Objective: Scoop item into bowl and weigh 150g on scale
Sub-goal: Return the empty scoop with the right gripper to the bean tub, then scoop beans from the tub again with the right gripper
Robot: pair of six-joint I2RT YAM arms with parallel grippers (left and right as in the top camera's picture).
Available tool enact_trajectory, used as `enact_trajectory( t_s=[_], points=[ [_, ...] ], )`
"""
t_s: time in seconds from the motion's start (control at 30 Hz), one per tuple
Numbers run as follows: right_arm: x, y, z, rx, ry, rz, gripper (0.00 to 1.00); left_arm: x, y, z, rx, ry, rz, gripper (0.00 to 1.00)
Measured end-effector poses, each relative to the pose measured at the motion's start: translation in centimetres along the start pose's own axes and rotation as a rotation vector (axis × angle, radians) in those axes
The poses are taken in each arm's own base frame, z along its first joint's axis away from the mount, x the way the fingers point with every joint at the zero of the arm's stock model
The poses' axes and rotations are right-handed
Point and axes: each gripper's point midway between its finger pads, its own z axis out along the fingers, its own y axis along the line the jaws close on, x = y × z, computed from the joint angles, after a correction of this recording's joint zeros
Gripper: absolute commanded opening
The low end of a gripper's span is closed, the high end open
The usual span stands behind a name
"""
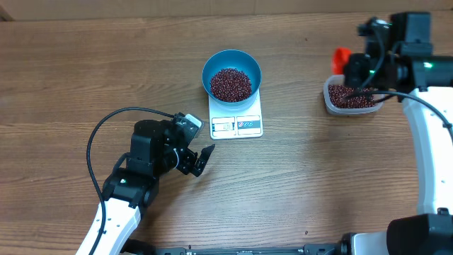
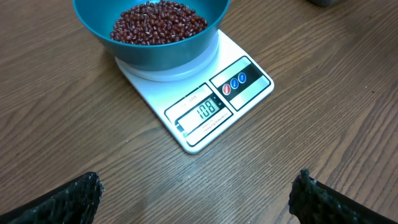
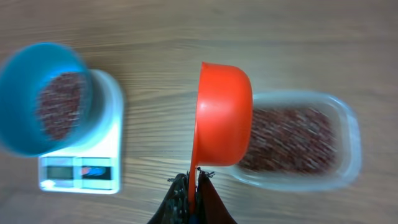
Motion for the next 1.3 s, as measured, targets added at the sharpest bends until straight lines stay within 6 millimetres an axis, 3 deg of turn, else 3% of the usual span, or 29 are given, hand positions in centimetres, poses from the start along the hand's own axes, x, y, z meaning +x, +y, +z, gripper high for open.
enact_trajectory(
  t_s=[0.27, 0.5, 0.67, 0.87, 1.3],
  points=[
    [3.7, -6.1, 3.8, 0.133, 0.1, 0.1, 0.04, 0.0, 0.0, 0.0, 0.0, 0.0, 0.0, 1.0],
    [6.0, -9.0, 8.0, 0.225, 0.168, 0.102, 0.04, 0.0, 0.0, 0.0, 0.0, 0.0, 0.0, 1.0],
    [7.0, -11.1, 9.9, 0.312, 0.222, 0.077, 0.04, 0.0, 0.0, 0.0, 0.0, 0.0, 0.0, 0.99],
    [6.9, -12.2, 10.3, 0.371, 0.223, 0.062, 0.04, 0.0, 0.0, 0.0, 0.0, 0.0, 0.0, 0.99],
    [6.6, -12.3, 10.4, 0.379, 0.215, 0.045, 0.04, 0.0, 0.0, 0.0, 0.0, 0.0, 0.0, 0.99]
  ],
)
